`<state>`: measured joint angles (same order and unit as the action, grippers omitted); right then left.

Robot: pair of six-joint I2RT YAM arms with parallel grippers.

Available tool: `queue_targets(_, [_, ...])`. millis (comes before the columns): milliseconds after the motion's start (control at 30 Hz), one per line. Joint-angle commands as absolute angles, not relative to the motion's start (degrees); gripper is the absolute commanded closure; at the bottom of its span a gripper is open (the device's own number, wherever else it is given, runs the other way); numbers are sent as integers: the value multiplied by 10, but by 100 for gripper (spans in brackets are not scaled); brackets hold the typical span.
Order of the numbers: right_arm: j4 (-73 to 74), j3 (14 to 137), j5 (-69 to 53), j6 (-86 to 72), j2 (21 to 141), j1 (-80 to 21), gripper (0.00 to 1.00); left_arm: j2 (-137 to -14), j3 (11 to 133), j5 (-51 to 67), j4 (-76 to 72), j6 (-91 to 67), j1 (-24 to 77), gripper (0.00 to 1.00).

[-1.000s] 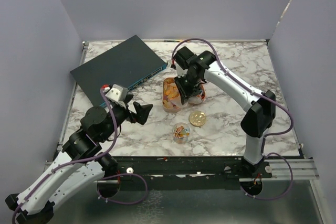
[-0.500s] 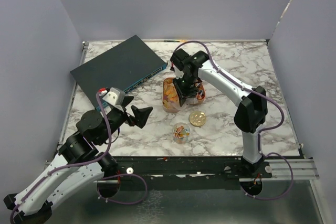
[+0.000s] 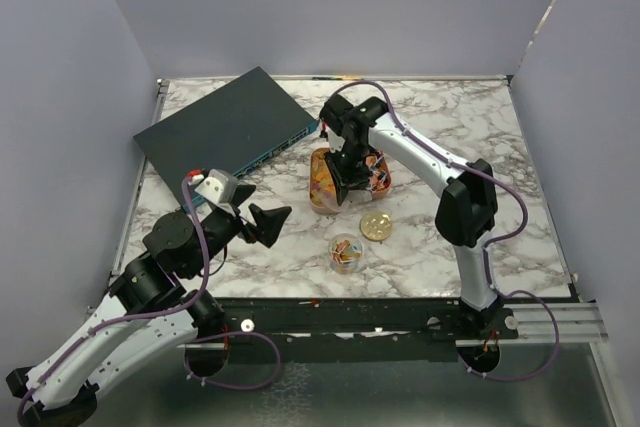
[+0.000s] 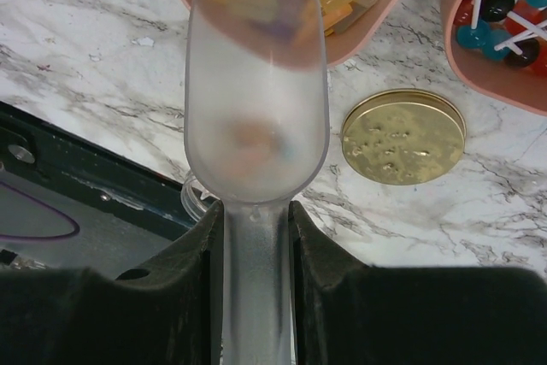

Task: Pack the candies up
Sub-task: Scoop the fake candies from the storage box.

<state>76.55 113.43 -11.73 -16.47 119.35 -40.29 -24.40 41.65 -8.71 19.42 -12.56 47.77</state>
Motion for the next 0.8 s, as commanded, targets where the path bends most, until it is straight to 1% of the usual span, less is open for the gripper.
queue_targets(0, [784,1152,-139,-168,1223,-395,100,-236,410,-105,198,-125,482,1])
queue_targets(367, [777,1163,-139,-171,1258,-382,100,-237,410,-114,201,-123,486,1])
queue_targets(767, [752,1203,-125,-174,1300,-373,99,-243,411,-121,205,-122,487,1])
